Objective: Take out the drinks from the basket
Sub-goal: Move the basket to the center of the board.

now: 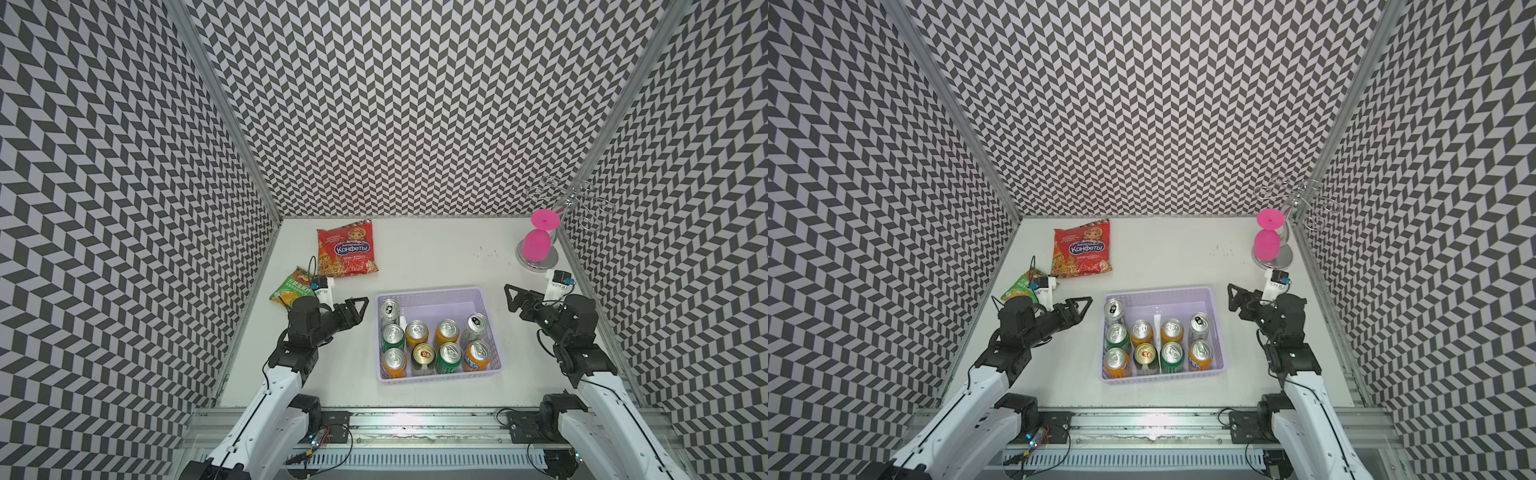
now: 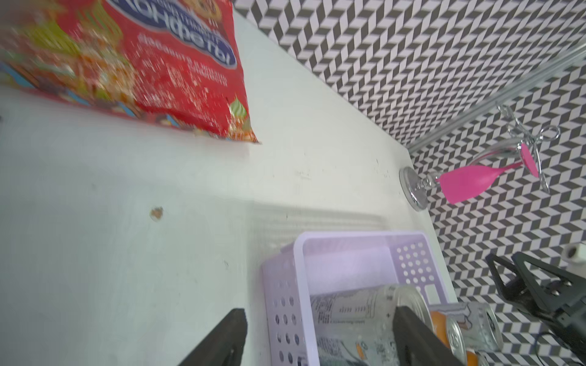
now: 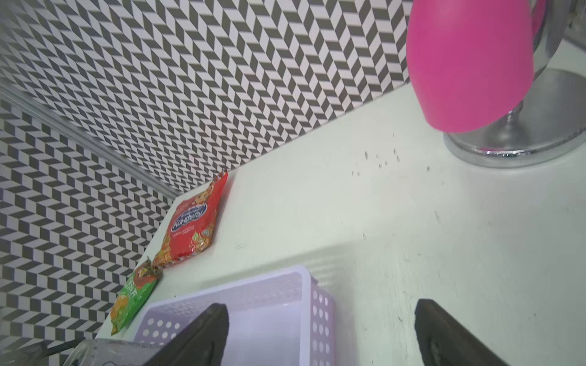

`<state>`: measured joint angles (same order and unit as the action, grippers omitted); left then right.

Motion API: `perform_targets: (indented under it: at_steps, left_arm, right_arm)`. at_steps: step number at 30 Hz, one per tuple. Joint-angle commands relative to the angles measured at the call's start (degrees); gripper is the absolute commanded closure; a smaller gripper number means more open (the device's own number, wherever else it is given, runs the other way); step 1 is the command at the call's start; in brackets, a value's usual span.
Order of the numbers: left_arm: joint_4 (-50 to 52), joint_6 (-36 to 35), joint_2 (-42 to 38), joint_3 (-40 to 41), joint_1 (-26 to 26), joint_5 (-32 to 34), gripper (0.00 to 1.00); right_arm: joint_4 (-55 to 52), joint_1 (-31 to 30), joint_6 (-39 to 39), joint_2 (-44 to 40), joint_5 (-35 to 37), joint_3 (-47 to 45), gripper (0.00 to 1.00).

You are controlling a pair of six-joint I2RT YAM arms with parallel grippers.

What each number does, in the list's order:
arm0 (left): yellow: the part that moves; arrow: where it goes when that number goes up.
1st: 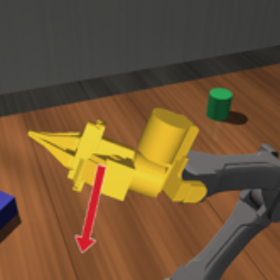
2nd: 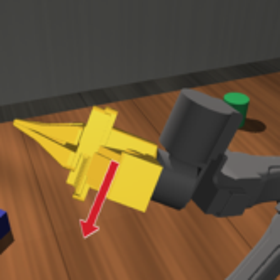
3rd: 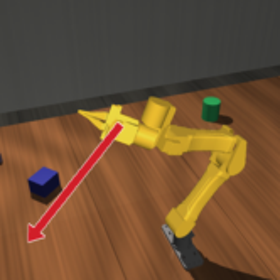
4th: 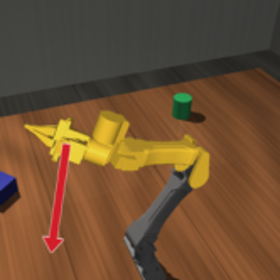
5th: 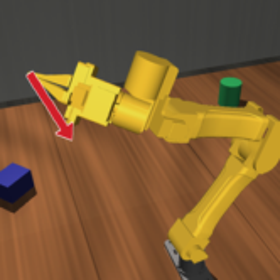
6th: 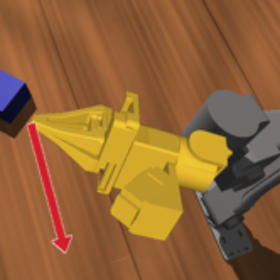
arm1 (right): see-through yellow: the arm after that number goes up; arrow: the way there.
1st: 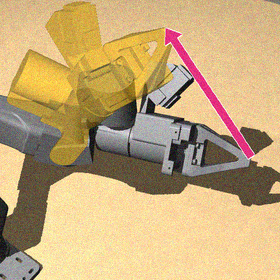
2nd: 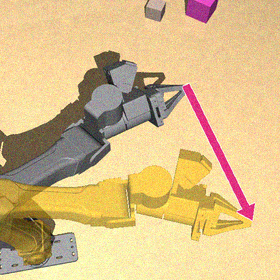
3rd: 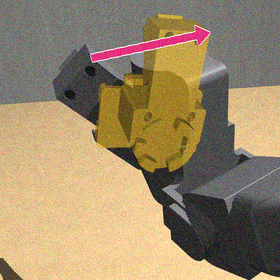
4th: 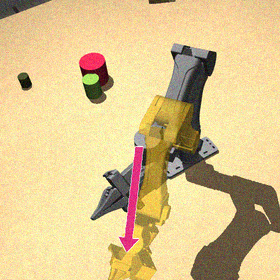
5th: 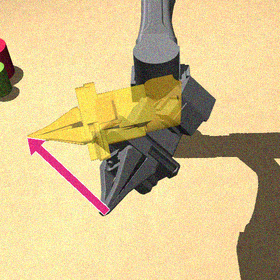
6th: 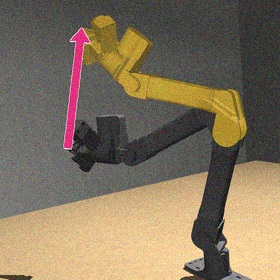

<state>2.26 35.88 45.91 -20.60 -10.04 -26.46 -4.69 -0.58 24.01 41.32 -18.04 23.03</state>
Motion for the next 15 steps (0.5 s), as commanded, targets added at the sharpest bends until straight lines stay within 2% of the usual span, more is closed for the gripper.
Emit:
perform_targets:
  at_steps: [1,6,11,15]
  left_arm:
    - [2.8,0.6,1.7,1.3,-1.1,-6.1,0.31]
    - [1.9,1.4,4.1,2.0,-5.1,-7.1,0.37]
    - [1.2,1.6,6.8,2.6,-7.1,-6.6,0.48]
    - [0.2,2.3,7.5,3.7,-7.7,-6.5,0.57]
  right_arm:
    - [-4.9,-0.4,0.7,1.7,-5.1,-0.3,0.09]
    - [-6.4,-1.7,1.5,6.1,-9.9,-0.3,0.13]
    - [-5.0,-4.4,3.3,8.5,-11.9,-2.9,0.20]
    - [-3.7,-8.5,5.9,7.7,-10.3,-4.5,0.21]
